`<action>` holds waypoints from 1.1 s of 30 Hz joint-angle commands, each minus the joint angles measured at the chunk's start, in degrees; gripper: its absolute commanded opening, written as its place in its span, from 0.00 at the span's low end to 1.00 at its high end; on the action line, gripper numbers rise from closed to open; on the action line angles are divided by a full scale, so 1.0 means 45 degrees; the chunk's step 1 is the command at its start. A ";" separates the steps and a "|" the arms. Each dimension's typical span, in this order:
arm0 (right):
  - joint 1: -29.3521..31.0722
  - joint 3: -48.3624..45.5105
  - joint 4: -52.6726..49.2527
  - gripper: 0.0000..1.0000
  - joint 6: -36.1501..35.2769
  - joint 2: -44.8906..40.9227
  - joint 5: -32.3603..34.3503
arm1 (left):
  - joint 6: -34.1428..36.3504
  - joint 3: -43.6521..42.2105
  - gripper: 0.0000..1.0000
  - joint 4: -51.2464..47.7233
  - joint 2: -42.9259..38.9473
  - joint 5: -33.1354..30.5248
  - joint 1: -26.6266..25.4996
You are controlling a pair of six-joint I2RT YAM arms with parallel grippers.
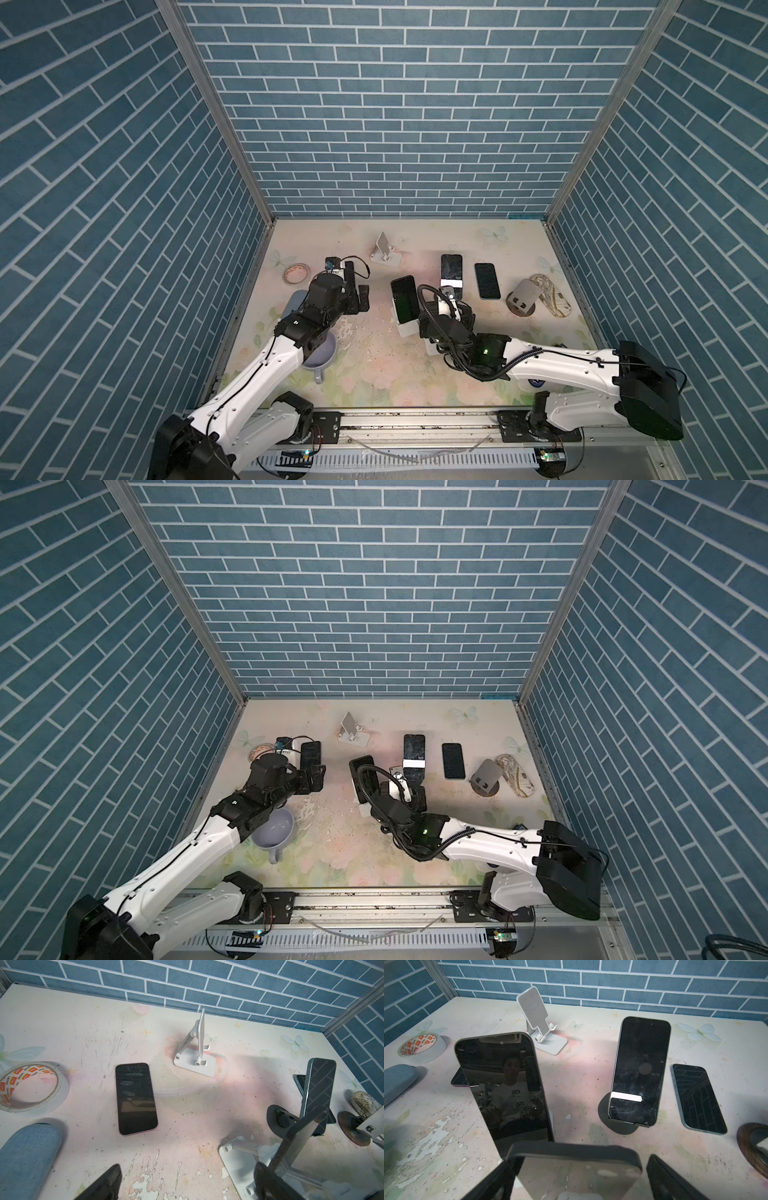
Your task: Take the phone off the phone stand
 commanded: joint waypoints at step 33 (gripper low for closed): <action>0.0055 0.1150 -0.0695 0.53 0.1649 0.1090 0.0859 | 0.0123 -0.0393 1.00 0.0089 -0.0251 -0.0012 0.0225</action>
